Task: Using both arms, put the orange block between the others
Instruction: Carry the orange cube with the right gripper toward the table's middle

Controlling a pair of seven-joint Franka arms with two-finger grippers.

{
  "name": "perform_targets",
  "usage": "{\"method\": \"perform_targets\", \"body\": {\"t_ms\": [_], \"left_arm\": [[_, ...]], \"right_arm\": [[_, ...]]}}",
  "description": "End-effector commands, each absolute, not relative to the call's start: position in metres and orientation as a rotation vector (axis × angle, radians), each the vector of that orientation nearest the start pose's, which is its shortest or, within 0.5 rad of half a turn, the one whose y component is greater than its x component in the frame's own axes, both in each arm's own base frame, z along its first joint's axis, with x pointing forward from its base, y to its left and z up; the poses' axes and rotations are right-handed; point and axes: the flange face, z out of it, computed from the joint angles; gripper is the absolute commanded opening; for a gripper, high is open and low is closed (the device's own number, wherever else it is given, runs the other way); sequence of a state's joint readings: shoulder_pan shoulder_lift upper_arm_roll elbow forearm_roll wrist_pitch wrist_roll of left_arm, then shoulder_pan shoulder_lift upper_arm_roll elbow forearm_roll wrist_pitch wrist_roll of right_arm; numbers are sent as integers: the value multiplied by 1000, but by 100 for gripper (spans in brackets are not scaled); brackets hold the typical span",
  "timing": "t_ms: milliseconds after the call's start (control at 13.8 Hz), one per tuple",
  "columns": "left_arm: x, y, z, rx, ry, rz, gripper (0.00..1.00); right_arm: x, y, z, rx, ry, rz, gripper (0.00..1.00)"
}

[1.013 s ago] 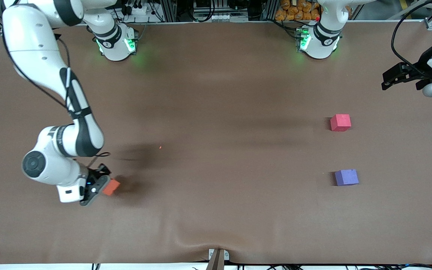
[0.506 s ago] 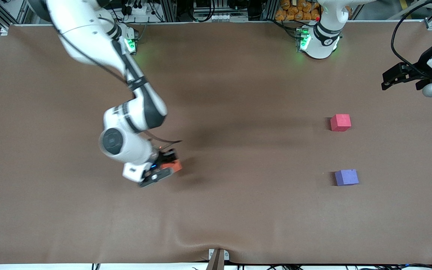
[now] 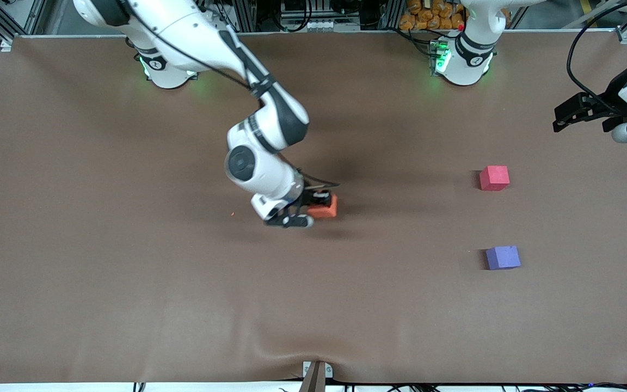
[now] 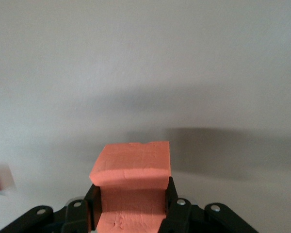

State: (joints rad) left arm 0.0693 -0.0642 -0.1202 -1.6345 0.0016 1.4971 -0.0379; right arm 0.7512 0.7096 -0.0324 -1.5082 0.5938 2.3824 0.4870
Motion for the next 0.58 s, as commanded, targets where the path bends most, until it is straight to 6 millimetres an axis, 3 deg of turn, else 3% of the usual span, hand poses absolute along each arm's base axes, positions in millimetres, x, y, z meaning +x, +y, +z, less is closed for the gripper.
{"method": "perform_targets", "body": {"t_ms": [0,217,506], "left_arm": [[527,-28,623,-3142,46,105,100],[527,-28,621,-3142,46,105,100],[527,-29,620,-3142,48,107,100]], "right_arm": [[525,509,258,-2676,240,173,53],[506,534,252,-2640,247,210,56],[507,543,234,-2612,269,74,59]]}}
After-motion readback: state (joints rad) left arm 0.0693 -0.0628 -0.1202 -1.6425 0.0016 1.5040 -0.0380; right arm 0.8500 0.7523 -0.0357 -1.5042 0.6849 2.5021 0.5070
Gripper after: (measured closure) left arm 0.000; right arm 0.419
